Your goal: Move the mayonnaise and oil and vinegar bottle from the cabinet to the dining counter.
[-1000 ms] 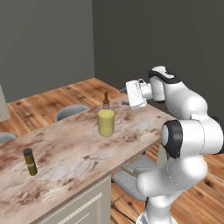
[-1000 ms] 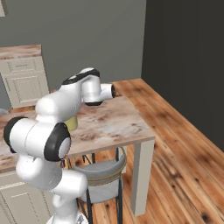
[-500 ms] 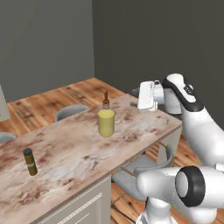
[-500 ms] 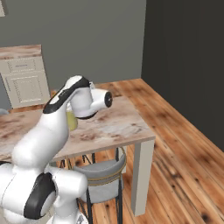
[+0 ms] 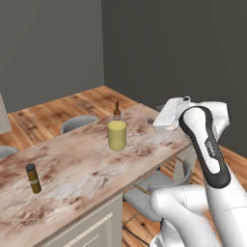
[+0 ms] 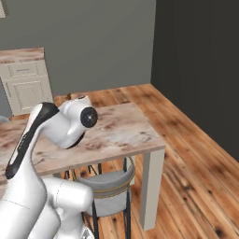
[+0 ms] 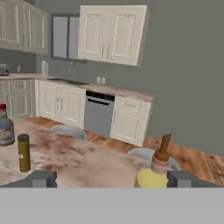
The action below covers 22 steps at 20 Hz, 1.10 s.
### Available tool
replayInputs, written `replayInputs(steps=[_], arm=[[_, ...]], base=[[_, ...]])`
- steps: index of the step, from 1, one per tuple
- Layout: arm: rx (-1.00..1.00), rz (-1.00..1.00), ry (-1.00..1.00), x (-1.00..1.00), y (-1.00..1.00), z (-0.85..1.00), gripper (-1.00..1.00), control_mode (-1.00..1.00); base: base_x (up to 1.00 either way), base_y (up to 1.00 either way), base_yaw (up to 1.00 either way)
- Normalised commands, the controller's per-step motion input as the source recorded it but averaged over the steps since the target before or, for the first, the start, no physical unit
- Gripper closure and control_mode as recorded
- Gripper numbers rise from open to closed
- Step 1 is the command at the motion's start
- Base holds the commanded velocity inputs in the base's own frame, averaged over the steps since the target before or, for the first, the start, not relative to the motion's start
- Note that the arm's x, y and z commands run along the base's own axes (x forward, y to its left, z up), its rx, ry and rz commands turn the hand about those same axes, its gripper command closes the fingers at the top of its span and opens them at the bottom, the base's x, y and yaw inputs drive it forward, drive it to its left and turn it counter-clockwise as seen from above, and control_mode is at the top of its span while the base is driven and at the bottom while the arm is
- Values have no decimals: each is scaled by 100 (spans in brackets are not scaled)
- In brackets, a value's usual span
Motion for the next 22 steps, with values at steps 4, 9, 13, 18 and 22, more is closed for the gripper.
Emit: replayInputs(steps=[4, 9, 13, 18, 22], arm=[[-1, -27, 24, -80, -1, 24, -100, -100], [-1, -26, 26, -80, -3, 24, -100, -100], [-2, -24, 25, -83, -6, 16, -100, -100], [0, -14, 13, -65, -2, -9, -100, -100], [0, 0, 4, -9, 5, -21, -100, -100]], base=[[0, 0, 0], [0, 0, 0], [0, 0, 0], [0, 0, 0], [0, 0, 0]])
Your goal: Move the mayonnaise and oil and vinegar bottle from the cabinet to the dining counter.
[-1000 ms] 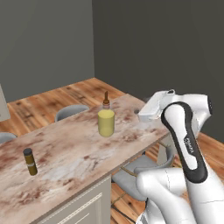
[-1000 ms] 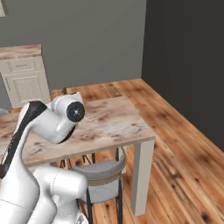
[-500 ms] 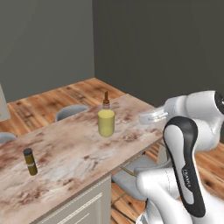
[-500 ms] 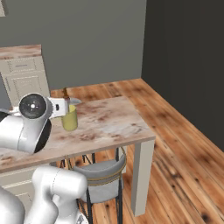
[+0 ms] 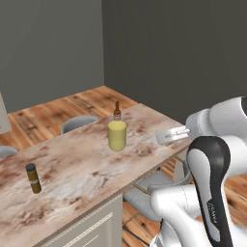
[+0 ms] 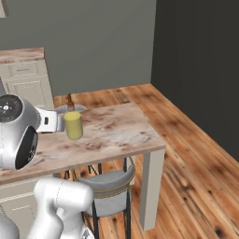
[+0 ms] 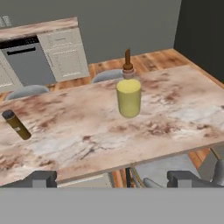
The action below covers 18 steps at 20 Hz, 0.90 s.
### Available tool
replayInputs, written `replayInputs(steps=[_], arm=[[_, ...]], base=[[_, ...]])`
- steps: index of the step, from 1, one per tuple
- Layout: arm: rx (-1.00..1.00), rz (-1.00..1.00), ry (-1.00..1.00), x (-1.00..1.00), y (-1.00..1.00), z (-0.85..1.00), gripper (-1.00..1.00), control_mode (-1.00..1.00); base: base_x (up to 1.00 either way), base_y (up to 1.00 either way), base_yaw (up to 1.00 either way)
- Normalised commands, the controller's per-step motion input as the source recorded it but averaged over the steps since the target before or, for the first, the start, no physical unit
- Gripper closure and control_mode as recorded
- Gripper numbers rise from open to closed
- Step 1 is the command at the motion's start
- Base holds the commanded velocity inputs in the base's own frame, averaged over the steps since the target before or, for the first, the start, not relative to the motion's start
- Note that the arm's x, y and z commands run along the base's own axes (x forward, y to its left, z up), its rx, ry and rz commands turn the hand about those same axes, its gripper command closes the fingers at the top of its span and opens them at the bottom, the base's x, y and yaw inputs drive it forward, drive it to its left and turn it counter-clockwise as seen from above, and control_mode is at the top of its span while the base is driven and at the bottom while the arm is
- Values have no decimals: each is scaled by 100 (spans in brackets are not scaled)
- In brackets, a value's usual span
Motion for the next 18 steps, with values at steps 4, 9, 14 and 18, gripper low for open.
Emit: replayInputs(steps=[4, 9, 14, 18], arm=[[0, 0, -4, -31, 0, -16, -100, -100], [0, -1, -2, -15, 0, -5, -100, 100], [0, 0, 0, 0, 0, 0, -100, 100], [0, 0, 0, 0, 0, 0, -100, 100]], base=[[0, 0, 0], [-62, 0, -24], [-59, 0, -51], [-44, 20, -57]])
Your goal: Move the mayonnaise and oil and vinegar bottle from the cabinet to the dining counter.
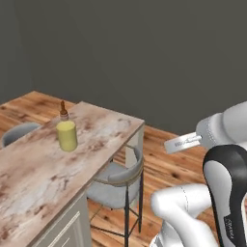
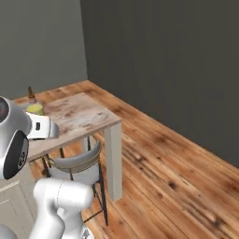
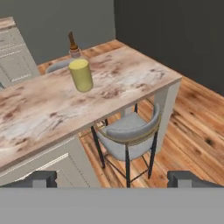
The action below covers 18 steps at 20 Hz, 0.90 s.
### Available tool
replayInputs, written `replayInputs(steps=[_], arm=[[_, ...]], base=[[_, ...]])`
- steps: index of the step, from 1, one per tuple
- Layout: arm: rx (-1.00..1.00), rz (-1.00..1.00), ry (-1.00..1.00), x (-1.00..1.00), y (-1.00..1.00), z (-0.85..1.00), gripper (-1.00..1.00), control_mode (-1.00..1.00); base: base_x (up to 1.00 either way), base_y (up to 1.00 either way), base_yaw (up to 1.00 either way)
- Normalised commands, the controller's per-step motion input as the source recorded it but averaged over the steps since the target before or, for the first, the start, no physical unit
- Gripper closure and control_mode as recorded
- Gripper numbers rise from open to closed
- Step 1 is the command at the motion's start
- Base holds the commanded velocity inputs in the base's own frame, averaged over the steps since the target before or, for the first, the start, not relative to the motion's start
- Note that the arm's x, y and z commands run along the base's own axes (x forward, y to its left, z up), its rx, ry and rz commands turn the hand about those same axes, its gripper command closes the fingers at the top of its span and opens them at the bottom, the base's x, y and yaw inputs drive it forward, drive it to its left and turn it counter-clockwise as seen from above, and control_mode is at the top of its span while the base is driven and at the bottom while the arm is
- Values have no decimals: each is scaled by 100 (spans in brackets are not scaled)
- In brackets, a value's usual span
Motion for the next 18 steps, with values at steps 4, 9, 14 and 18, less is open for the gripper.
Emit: replayInputs(steps=[4, 9, 14, 18], arm=[[0, 0, 0, 0, 0, 0, -100, 100], [0, 0, 0, 0, 0, 0, -100, 100], [0, 0, 0, 0, 0, 0, -100, 100], [0, 0, 0, 0, 0, 0, -100, 100]], base=[[-18, 57, -53], [-21, 24, -57], [-15, -1, -64], [-12, 0, -69]])
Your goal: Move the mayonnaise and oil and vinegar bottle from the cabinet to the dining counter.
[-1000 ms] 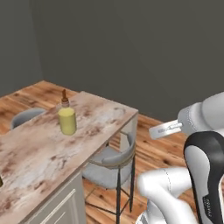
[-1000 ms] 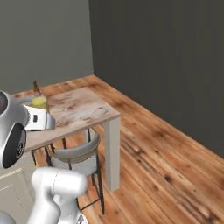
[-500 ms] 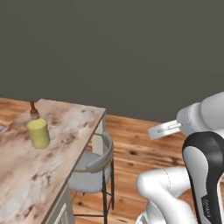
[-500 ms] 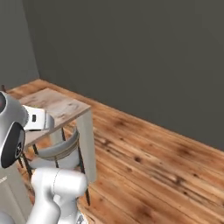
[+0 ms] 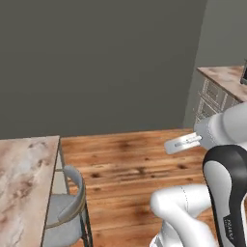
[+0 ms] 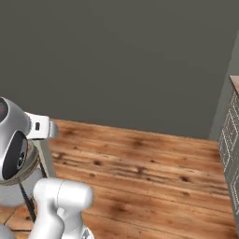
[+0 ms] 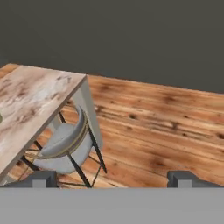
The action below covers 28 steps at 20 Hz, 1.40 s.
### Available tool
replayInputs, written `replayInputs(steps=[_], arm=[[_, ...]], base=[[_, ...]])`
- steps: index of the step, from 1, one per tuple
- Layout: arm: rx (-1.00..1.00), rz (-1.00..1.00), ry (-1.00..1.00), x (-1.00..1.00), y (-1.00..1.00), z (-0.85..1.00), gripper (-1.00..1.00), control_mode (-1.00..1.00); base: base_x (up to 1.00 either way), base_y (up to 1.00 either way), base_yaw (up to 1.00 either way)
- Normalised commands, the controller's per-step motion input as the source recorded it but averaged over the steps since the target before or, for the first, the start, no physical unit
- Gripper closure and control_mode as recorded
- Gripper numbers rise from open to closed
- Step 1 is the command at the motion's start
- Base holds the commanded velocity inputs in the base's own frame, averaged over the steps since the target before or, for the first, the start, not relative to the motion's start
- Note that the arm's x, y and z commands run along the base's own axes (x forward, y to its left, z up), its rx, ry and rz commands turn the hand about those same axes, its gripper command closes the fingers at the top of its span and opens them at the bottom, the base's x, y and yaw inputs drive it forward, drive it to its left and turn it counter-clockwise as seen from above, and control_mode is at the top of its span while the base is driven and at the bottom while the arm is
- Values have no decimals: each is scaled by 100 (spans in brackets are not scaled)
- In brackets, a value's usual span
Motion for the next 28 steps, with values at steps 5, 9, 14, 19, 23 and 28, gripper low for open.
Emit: replayInputs(steps=[5, 9, 14, 19, 23, 28], arm=[[0, 0, 0, 0, 0, 0, -100, 100], [0, 0, 0, 0, 0, 0, -100, 100], [0, 0, 0, 0, 0, 0, -100, 100], [0, 0, 0, 0, 0, 0, -100, 100], [0, 0, 0, 0, 0, 0, -100, 100], [0, 0, 0, 0, 0, 0, -100, 100]], base=[[-15, 4, -72], [-13, 0, -68], [-11, -8, -65], [-8, -15, -64], [-2, -14, -64], [0, -34, -60]])
